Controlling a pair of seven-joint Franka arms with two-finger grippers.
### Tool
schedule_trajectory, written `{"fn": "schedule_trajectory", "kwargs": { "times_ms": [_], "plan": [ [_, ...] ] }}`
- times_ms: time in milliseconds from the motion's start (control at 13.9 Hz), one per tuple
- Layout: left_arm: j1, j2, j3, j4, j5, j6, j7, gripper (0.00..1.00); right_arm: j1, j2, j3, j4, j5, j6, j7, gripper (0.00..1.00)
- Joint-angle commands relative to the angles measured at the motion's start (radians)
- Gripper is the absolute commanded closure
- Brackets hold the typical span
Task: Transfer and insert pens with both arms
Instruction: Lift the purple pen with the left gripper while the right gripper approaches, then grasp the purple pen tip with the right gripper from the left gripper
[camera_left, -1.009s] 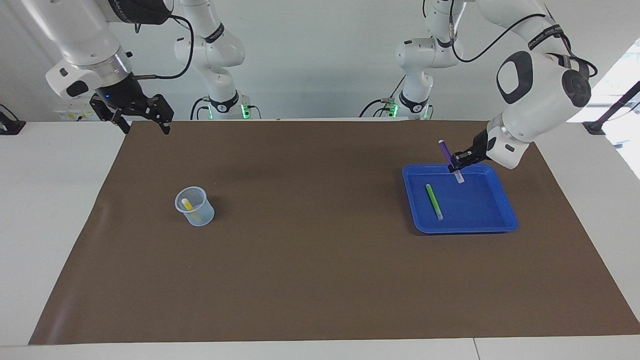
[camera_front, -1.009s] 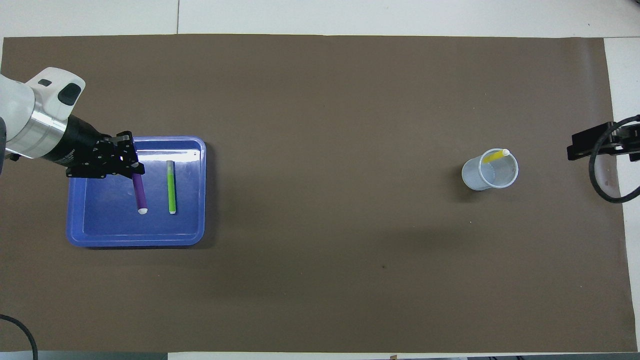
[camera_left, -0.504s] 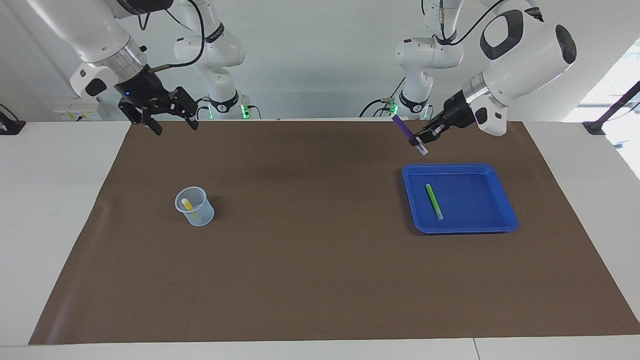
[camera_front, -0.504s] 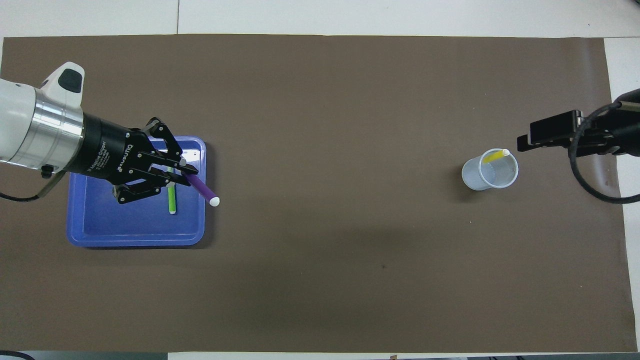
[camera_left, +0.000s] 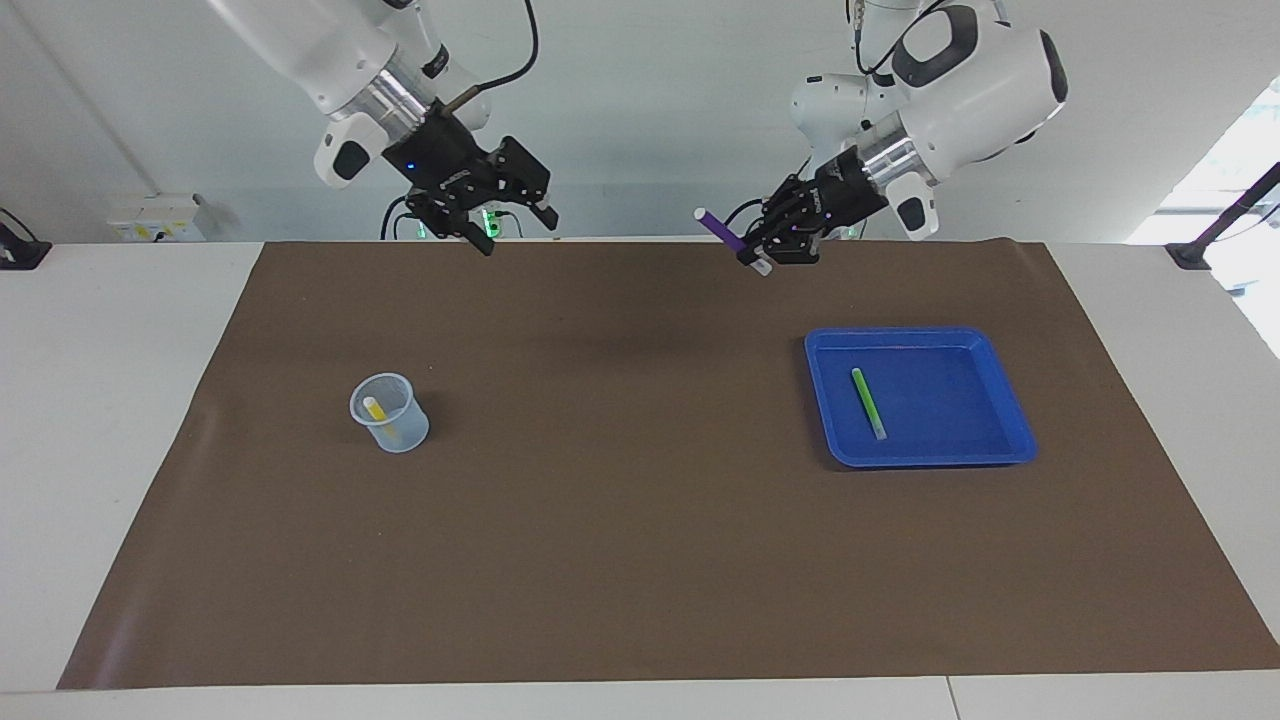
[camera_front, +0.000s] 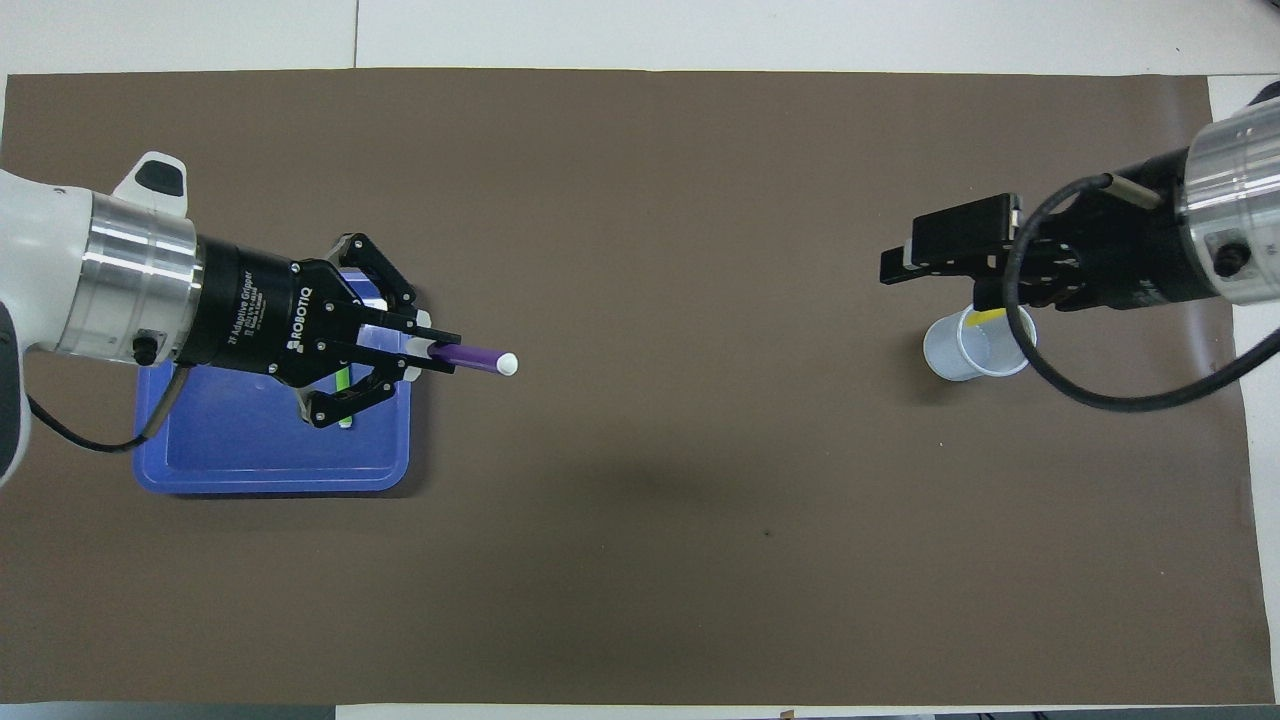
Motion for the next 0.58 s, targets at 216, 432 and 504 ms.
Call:
{"fn": "schedule_trajectory", "kwargs": {
  "times_ms": [216, 432, 504],
  "plan": [
    [-0.185, -0.151, 0.009, -0.245, -0.043, 0.349, -0.269, 1.0, -0.012, -0.053, 0.146, -0.114, 0.02, 0.156, 0.11, 0.0],
    [-0.218, -0.18, 0.009, -0.299, -0.089, 0.432, -0.283, 1.0, -0.012, -0.064, 0.207, -0.153, -0.004, 0.162, 0.098, 0.0],
    [-0.218, -0.184, 0.009, -0.305, -0.095, 0.44, -0.283, 1.0, -0.014, -0.067, 0.209, -0.156, -0.03, 0.159, 0.075, 0.0]
  ]
}}
